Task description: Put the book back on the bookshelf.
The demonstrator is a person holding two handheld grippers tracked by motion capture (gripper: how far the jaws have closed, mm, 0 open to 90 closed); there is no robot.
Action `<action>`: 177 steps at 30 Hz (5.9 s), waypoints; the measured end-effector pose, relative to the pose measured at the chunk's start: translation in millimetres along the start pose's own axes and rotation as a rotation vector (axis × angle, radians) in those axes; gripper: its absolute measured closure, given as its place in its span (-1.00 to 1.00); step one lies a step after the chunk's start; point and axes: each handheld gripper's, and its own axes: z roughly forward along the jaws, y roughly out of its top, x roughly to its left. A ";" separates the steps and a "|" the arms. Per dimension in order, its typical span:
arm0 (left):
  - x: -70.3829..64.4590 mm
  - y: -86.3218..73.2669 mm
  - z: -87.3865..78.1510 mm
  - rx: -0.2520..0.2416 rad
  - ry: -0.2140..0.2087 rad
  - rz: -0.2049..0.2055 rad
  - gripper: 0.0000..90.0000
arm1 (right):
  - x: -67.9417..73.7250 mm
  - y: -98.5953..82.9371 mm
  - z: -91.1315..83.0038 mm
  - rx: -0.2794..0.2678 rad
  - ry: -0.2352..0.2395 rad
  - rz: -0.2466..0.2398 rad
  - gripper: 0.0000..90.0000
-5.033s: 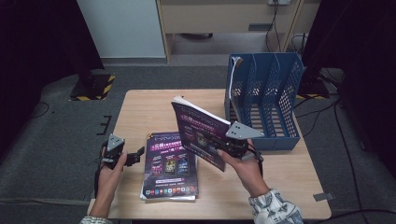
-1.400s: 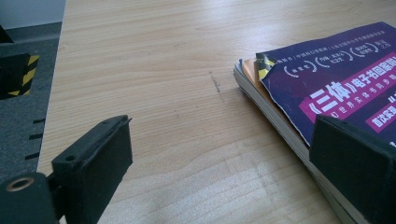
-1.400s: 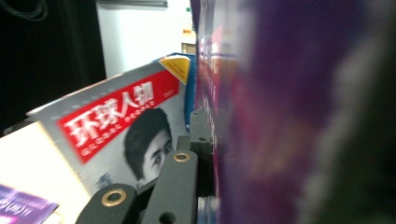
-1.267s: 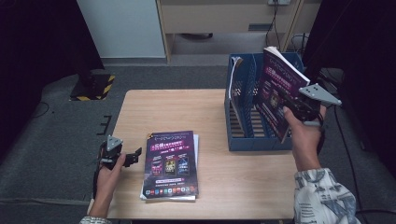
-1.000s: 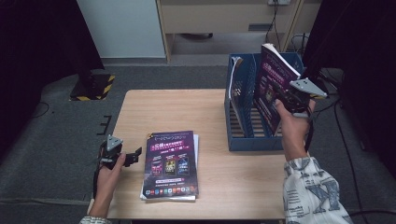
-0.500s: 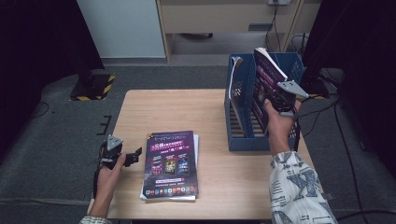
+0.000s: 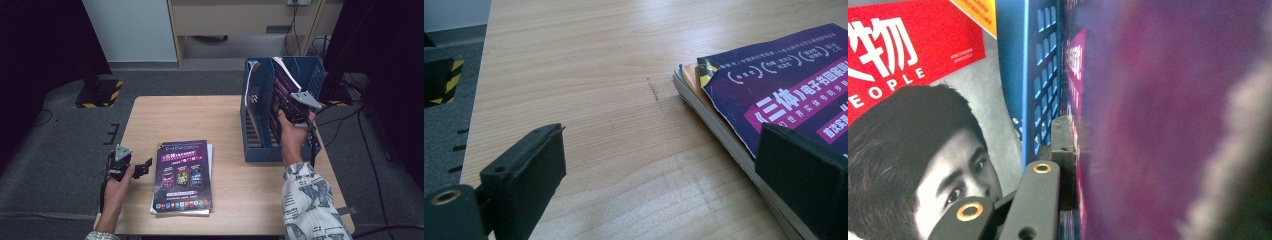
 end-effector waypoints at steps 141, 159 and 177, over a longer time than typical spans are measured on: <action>-10.4 -3.0 -16.9 -0.004 -0.037 -0.010 -0.87 | 52.6 -61.6 -110.5 0.037 0.302 -0.083 -0.70; -38.1 -0.2 1.1 0.053 -0.120 0.059 -0.82 | 102.3 -73.9 -107.8 0.114 0.444 -0.122 -0.63; -49.4 2.8 10.0 0.087 -0.120 0.084 -0.23 | 160.2 -96.0 -90.7 0.211 0.586 -0.249 -0.18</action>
